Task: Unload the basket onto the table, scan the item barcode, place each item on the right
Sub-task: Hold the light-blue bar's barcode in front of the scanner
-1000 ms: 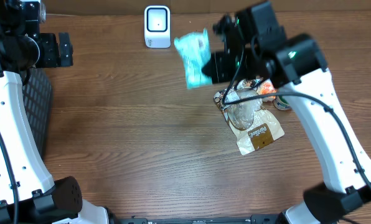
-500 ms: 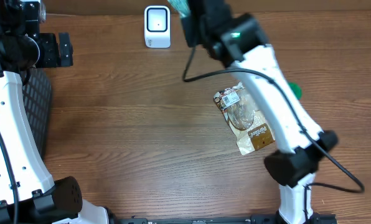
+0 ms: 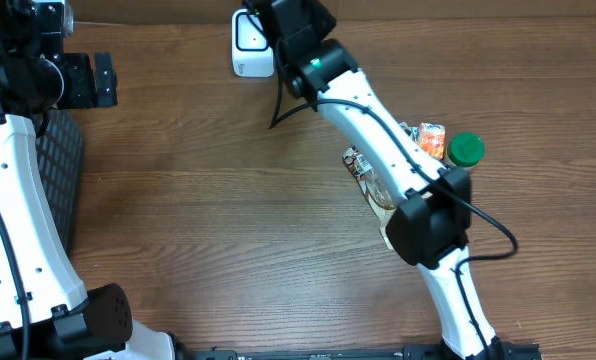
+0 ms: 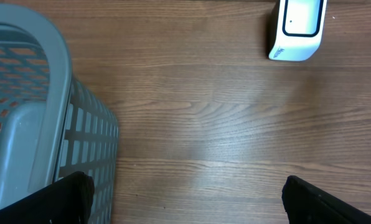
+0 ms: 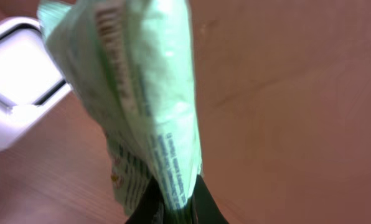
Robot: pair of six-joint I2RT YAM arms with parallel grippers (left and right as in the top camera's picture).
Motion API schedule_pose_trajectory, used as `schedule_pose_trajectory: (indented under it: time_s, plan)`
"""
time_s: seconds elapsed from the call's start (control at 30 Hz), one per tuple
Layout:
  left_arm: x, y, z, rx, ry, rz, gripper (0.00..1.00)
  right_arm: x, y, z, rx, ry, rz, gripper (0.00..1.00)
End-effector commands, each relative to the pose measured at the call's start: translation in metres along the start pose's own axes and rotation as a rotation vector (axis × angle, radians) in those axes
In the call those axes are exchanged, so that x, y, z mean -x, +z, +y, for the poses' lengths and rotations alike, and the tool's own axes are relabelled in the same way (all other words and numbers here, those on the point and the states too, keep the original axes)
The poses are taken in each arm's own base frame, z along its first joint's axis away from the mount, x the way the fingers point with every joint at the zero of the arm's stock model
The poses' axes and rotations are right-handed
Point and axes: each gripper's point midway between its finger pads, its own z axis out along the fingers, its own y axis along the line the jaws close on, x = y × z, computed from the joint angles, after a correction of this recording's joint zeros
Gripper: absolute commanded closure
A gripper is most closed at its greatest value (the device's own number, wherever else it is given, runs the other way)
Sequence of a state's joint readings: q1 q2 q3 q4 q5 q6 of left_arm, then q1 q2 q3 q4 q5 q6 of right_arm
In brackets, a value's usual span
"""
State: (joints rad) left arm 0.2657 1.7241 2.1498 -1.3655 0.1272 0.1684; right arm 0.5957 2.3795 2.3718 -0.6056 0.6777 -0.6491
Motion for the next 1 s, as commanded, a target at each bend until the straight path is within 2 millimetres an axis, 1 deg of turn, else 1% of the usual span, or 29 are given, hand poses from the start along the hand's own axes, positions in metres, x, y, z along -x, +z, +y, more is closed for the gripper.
schedule_pose_trajectory:
  time_s: [0.0,0.1,0.23,0.33,0.43,0.57,0.77,0.97]
  plan:
    - [0.005,-0.004,0.001,0.005,0.020,-0.018,0.00,0.008,0.011,-0.005,-0.129,-0.213,0.009,0.96]
    - [0.005,-0.004,0.001,0.005,0.020,-0.017,0.00,0.017,0.026,0.003,-0.179,-0.260,-0.031,0.96]
    - [0.005,-0.004,0.001,0.005,0.020,-0.017,0.01,0.027,0.043,0.012,-0.251,-0.262,-0.091,0.96]
    - [0.005,-0.004,0.001,0.005,0.019,-0.017,0.00,0.029,0.055,0.016,-0.302,-0.252,-0.123,0.96]
    - [0.005,-0.004,0.001,0.005,0.020,-0.017,0.00,0.025,0.068,0.023,-0.333,-0.225,-0.142,0.96]
    - [0.005,-0.004,0.001,0.005,0.019,-0.017,0.01,0.025,0.077,0.027,-0.377,-0.199,-0.183,0.96]
    - [0.005,-0.004,0.001,0.005,0.019,-0.017,0.01,0.020,0.092,0.051,-0.345,-0.219,-0.220,0.96]
    - [0.005,-0.004,0.001,0.005,0.019,-0.018,0.00,0.017,0.096,0.054,-0.343,-0.219,-0.225,0.96]
